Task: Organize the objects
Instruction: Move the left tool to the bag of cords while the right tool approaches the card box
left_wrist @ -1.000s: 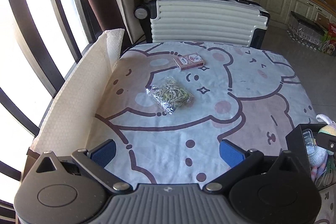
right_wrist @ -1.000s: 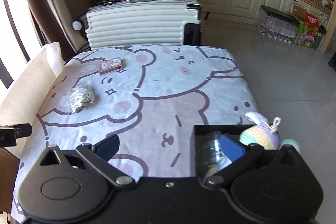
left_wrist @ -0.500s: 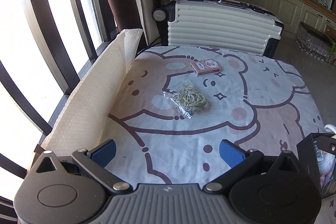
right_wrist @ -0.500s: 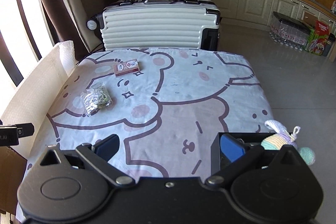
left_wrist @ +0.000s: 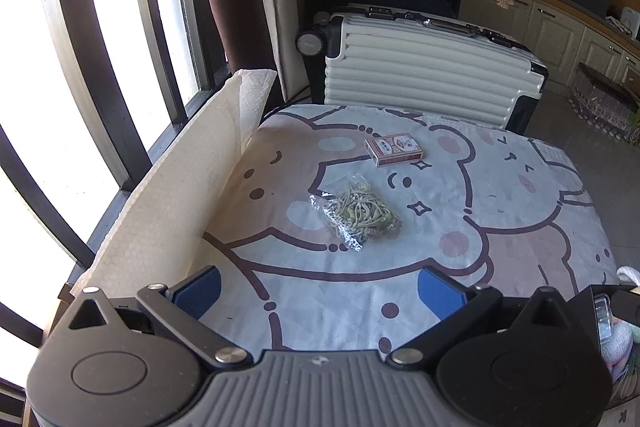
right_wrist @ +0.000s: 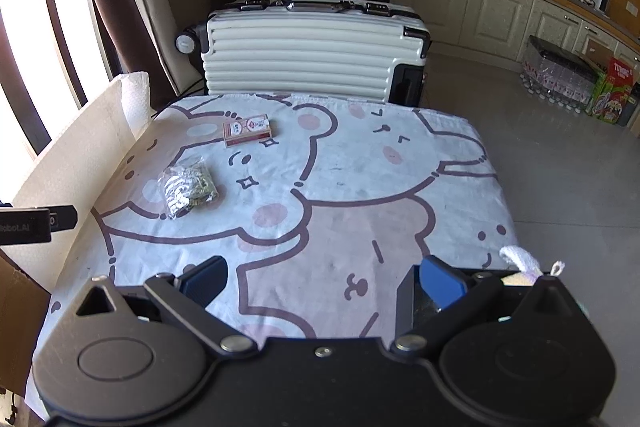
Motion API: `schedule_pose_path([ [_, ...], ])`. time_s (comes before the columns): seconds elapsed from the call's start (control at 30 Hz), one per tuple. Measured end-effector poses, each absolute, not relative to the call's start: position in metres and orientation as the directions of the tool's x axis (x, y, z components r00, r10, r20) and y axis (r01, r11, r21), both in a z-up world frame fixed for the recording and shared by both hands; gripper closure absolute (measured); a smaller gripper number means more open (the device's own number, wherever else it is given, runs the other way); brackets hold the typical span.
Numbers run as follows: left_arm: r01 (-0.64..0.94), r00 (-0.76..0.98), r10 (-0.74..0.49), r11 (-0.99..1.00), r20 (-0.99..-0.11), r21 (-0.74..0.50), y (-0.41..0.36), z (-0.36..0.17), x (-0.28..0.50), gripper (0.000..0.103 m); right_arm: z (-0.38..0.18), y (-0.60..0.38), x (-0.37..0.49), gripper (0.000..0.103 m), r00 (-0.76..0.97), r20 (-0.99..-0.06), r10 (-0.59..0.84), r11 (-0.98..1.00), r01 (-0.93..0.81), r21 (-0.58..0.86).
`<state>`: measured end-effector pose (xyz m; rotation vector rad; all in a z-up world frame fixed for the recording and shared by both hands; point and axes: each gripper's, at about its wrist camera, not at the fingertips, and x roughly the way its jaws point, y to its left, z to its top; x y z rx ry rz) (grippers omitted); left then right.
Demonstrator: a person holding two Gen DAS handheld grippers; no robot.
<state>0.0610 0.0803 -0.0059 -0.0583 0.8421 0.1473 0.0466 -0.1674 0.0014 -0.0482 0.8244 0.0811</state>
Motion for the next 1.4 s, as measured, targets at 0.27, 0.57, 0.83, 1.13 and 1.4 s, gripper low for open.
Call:
schedule_pose_path([
  [0.27,-0.182,0.687,0.096,0.982,-0.72,-0.043,0.077,-0.003,0.082,0.001,-0.004,-0.173,0.074,0.0,0.672,-0.735,0.085,0.994,-0.11,0.014],
  [0.57,-0.232,0.685,0.104,0.97,-0.721,-0.08,0.079,-0.017,0.113,0.003,-0.018,-0.176,0.115,0.0,0.668,-0.737,0.104,0.992,-0.124,0.028],
  [0.83,-0.288,0.664,0.121,0.952,-0.738,-0.103,0.079,-0.034,0.143,0.006,-0.024,-0.18,0.156,0.0,0.681,-0.724,0.115,0.988,-0.151,0.015],
  [1.13,-0.332,0.633,0.146,0.939,-0.761,-0.096,0.078,-0.055,0.173,0.007,-0.043,-0.178,0.197,0.0,0.672,-0.728,0.132,0.984,-0.175,0.017],
  [1.4,-0.391,0.585,0.159,0.914,-0.795,-0.105,0.083,-0.086,0.205,0.007,-0.065,-0.175,0.23,0.0,0.654,-0.744,0.137,0.982,-0.187,0.017],
])
